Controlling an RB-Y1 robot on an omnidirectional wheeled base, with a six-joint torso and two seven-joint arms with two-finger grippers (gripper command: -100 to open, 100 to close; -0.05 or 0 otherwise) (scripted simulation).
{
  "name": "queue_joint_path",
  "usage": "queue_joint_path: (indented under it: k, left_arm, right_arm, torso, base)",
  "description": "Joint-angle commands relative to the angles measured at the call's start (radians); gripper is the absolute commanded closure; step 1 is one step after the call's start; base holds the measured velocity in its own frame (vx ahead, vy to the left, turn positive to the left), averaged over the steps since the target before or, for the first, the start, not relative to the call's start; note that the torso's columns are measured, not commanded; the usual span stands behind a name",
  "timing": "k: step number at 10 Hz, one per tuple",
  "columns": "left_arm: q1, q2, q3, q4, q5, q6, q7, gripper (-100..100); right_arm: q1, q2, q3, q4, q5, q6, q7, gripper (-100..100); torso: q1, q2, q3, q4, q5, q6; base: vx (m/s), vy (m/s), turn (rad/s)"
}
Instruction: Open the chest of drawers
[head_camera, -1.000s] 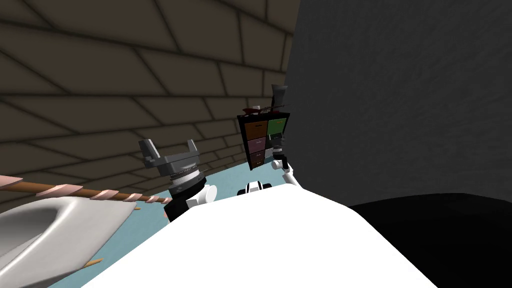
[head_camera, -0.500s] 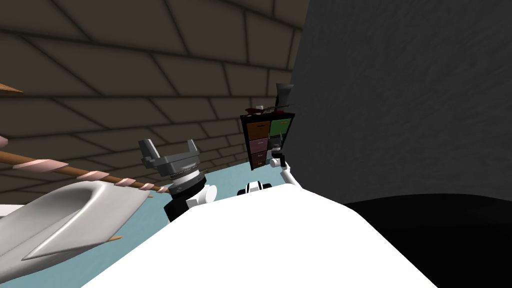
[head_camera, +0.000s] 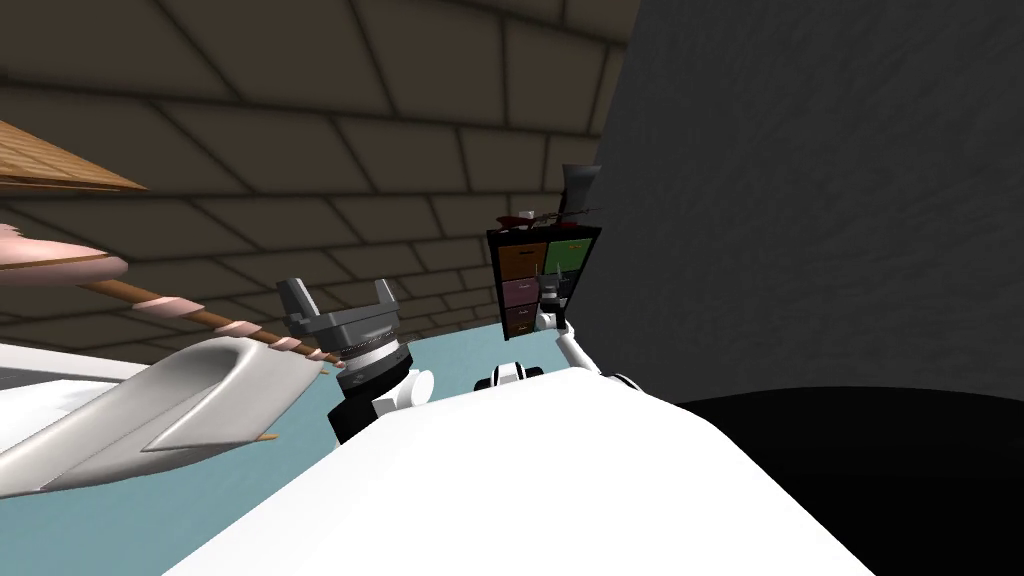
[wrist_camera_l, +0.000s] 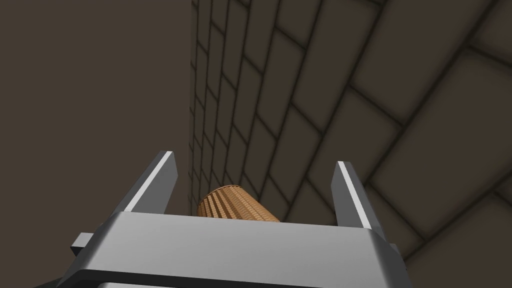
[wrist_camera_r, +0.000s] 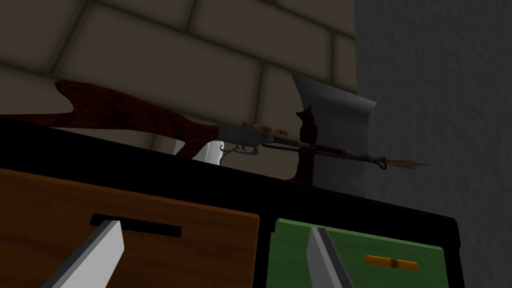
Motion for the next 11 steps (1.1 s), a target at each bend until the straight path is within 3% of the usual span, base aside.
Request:
queue_joint_path:
  k: [1,2,3,4,5,6,7,8,10,11]
  left_arm:
    - [0.000,0.000,0.000,0.000,0.000,0.000,0.000,0]
    - [0.000,0.000,0.000,0.000,0.000,0.000,0.000,0]
    - [0.000,0.000,0.000,0.000,0.000,0.000,0.000,0]
    - [0.000,0.000,0.000,0.000,0.000,0.000,0.000,0]
    - [0.000,0.000,0.000,0.000,0.000,0.000,0.000,0]
    - [0.000,0.000,0.000,0.000,0.000,0.000,0.000,0]
    - [0.000,0.000,0.000,0.000,0.000,0.000,0.000,0]
    - [0.000,0.000,0.000,0.000,0.000,0.000,0.000,0]
    - [0.000,0.000,0.000,0.000,0.000,0.000,0.000,0]
    - [0.000,0.000,0.000,0.000,0.000,0.000,0.000,0]
  right_arm:
    - [-0.048,0.006,0.004,0.063,-0.033,-0.027,-0.074,-100]
    - [-0.048,0.006,0.004,0.063,-0.033,-0.027,-0.085,-100]
    - [-0.080,0.010,0.007,0.107,-0.055,-0.045,-0.122,-100]
    - [-0.080,0.010,0.007,0.107,-0.055,-0.045,-0.133,-100]
    - [-0.112,0.013,0.010,0.151,-0.076,-0.062,-0.173,-100]
    - [-0.112,0.013,0.010,0.151,-0.076,-0.062,-0.179,-100]
    - [-0.143,0.017,0.013,0.195,-0.096,-0.079,-0.219,-100]
    - [-0.143,0.017,0.013,0.195,-0.096,-0.079,-0.224,-100]
    - [-0.201,0.024,0.018,0.266,-0.134,-0.110,-0.291,-100]
    - [-0.201,0.024,0.018,0.278,-0.134,-0.110,-0.309,-100]
  torso:
    - [0.001,0.000,0.000,0.000,0.000,0.001]
    - [0.002,0.000,0.000,0.000,0.001,0.000]
    - [0.002,0.000,0.000,0.000,0.001,0.001]
    - [0.001,-0.001,0.000,0.000,0.000,0.000]
    - [0.001,0.000,0.000,0.000,0.000,0.001]
    - [0.001,0.000,0.000,0.000,0.000,0.000]
    - [0.001,0.000,0.000,0.000,0.000,0.001]
    - [0.001,0.000,0.000,0.000,0.000,0.000]
    - [0.001,0.000,0.000,0.000,0.000,0.000]
    - [0.001,0.000,0.000,0.000,0.000,0.000]
  base:
    - [0.003,-0.055,0.196]
    - [0.004,-0.044,0.101]
    - [0.005,-0.053,0.198]
    - [0.003,-0.050,0.095]
    - [0.004,-0.053,0.144]
    - [0.006,-0.049,0.115]
    - [0.001,-0.060,0.195]
    - [0.000,-0.054,0.094]
    - [-0.006,-0.065,0.225]
    - [-0.006,-0.061,0.098]
